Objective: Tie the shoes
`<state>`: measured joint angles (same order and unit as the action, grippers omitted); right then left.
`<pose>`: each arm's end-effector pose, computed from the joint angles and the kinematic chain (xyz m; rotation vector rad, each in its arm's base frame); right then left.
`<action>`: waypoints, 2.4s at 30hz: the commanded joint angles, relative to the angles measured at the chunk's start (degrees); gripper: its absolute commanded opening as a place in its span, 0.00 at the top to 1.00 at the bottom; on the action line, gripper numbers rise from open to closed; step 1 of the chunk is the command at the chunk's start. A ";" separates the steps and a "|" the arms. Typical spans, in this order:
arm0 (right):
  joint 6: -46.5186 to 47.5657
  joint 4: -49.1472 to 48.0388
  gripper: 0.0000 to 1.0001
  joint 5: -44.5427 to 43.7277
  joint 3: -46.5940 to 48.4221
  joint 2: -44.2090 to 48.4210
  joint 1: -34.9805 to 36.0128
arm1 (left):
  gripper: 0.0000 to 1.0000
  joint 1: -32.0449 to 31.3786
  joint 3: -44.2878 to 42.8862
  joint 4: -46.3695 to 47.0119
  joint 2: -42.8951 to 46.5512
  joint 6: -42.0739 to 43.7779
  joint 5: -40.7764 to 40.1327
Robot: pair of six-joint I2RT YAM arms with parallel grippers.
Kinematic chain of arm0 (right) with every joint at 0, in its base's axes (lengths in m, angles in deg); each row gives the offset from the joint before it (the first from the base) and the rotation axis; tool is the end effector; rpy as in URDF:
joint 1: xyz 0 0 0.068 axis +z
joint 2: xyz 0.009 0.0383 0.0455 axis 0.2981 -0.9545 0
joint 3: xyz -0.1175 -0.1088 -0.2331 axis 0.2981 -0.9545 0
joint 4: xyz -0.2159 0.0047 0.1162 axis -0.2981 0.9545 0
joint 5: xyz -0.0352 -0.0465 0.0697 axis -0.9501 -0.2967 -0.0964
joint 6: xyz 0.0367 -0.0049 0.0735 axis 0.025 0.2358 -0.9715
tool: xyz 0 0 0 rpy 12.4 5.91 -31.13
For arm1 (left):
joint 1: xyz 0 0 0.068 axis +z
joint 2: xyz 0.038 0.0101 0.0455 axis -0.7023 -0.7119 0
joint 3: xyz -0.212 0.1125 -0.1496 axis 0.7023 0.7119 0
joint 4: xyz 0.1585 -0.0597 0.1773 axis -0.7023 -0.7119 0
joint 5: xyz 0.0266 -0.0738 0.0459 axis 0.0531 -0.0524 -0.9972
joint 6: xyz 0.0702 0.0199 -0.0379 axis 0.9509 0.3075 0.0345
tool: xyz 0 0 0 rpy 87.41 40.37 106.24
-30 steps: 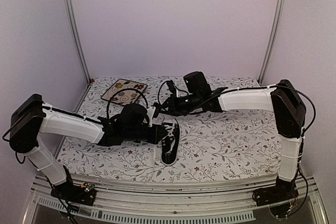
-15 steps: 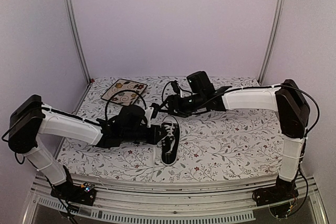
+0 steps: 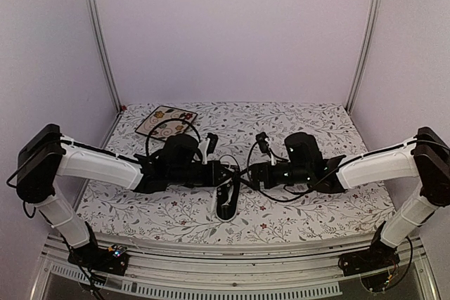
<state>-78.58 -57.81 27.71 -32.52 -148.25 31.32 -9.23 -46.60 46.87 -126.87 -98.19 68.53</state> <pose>0.2174 0.2755 0.2030 -0.5572 2.1509 1.0721 0.2099 -0.2999 0.1940 0.2518 2.2781 -1.1000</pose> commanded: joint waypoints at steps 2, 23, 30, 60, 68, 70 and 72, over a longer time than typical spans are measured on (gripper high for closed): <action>4.62 -10.21 0.11 -8.41 -2.78 0.33 4.35 | 1.00 1.31 -1.74 2.76 -1.53 -4.00 3.71; 11.56 -7.91 0.12 -17.55 7.00 -13.24 11.67 | 1.00 2.60 -1.69 2.92 -2.09 -5.56 5.43; 9.32 -8.44 0.14 -25.83 9.54 -16.71 13.48 | 1.00 2.60 -1.74 3.73 -2.06 -6.33 5.86; 4.14 -8.76 0.97 -33.74 8.16 -15.31 13.91 | 1.00 3.01 -1.30 3.60 -2.93 -6.02 7.33; 2.26 -8.12 0.98 -34.91 6.70 -14.56 13.91 | 0.45 4.87 -1.55 -4.64 1.60 1.50 2.10; 1.77 -8.02 0.98 -34.93 6.29 -14.23 13.83 | 0.38 5.77 -1.52 -8.21 3.31 4.73 -0.42; 1.37 -7.94 0.98 -34.76 5.87 -13.85 13.81 | 0.36 7.21 -1.37 -10.55 4.06 7.95 -1.77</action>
<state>-75.54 -64.61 -5.84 -25.55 -164.82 45.27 -4.80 -47.28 43.11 -126.24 -97.93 70.91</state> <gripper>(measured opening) 0.023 0.622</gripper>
